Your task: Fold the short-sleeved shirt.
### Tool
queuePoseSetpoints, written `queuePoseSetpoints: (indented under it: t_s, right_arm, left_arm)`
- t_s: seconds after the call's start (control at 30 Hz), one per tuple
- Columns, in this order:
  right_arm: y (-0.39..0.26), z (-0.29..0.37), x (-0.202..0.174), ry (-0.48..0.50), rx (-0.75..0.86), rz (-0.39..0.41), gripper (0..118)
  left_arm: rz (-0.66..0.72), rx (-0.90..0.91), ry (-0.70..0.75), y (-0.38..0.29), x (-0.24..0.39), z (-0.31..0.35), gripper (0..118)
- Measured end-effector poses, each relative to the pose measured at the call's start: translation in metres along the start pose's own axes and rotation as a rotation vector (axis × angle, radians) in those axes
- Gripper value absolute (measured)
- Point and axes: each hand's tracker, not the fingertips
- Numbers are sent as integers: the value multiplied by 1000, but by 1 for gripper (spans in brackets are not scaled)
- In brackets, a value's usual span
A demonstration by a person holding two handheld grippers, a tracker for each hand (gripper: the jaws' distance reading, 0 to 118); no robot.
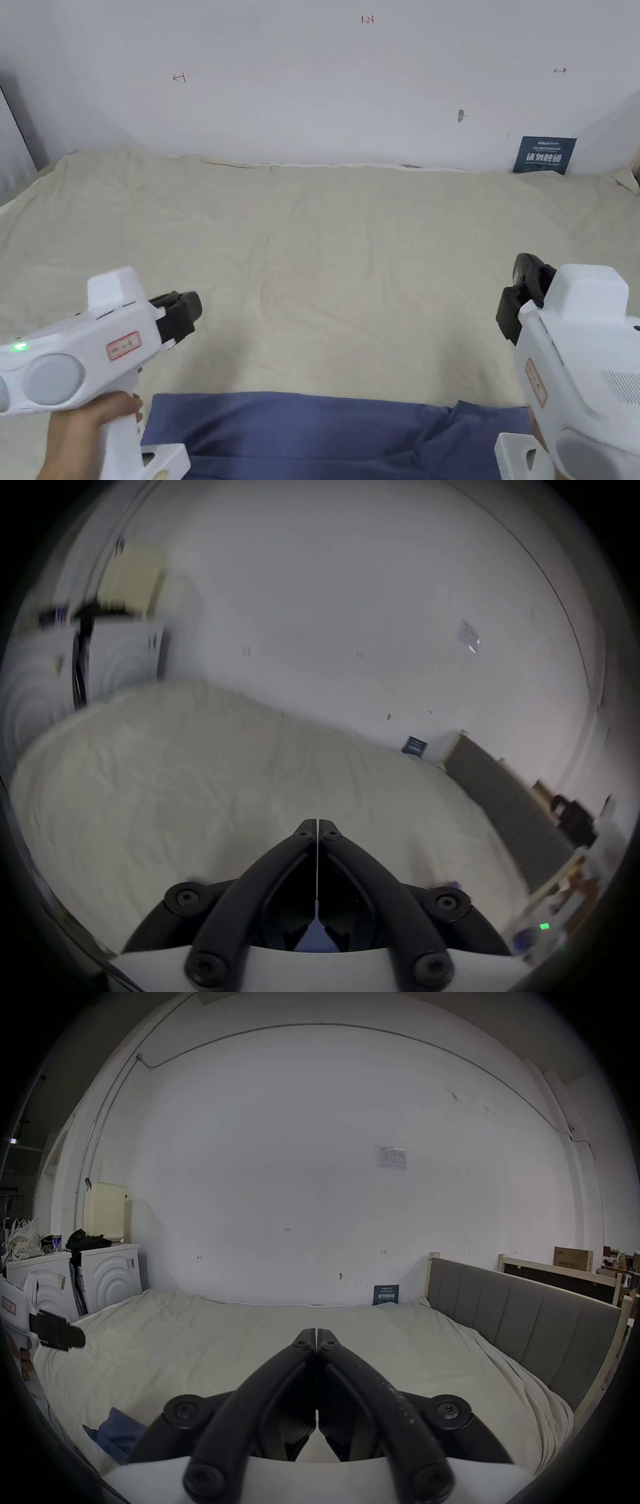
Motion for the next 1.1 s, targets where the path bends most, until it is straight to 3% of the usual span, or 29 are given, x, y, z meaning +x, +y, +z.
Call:
queuePoseSetpoints:
  t_s: [0.13, 0.33, 0.4, 0.43, 0.5, 0.53, 0.57, 0.6, 0.63, 0.77, 0.83, 0.87, 0.97, 1.0, 1.1]
  right_arm:
    - [-3, -5, -4, 8, -23, 2, 1]
    - [-8, -13, -7, 5, -51, 18, 1]
    - [-11, -15, -9, -2, -67, 16, 1]
    - [-13, -17, -9, -6, -76, 15, 1]
    - [-17, -20, -10, -11, -92, 13, 1]
    - [-19, -21, -11, -14, -100, 13, 1]
    - [-20, -22, -11, -16, -106, 15, 1]
    - [-22, -23, -11, -20, -112, 17, 1]
    - [-24, -24, -12, -21, -117, 20, 1]
    - [-31, -28, -12, -27, -145, 30, 1]
    - [-33, -28, -11, -35, -158, 31, 1]
    - [-35, -28, -10, -38, -162, 31, 1]
    - [-37, -29, -6, -46, -176, 31, 1]
    - [-37, -30, -4, -47, -180, 31, 1]
    - [-36, -29, -1, -55, -181, 30, 1]
  left_arm:
    - [111, -161, -72, -7, -61, -15, 0]
    - [199, -335, -35, -37, -126, -24, 0]
    - [205, -325, -12, -44, -160, -30, 6]
    - [229, -346, -22, -48, -172, -33, 16]
    - [318, -397, -38, -58, -183, -33, 72]
    - [352, -412, -24, -63, -189, -35, 90]
    - [355, -412, -24, -67, -194, -37, 104]
    - [359, -414, -20, -70, -199, -40, 105]
    - [376, -416, -7, -74, -166, -27, 105]
    - [410, -432, -31, -89, -173, -43, 101]
    - [393, -441, -30, -96, -169, -51, 84]
    - [370, -443, -33, -99, -165, -54, 67]
    - [336, -451, -5, -106, -159, -64, 59]
    - [331, -450, 23, -107, -151, -65, 50]
    - [330, -433, 10, -106, -139, -60, 46]
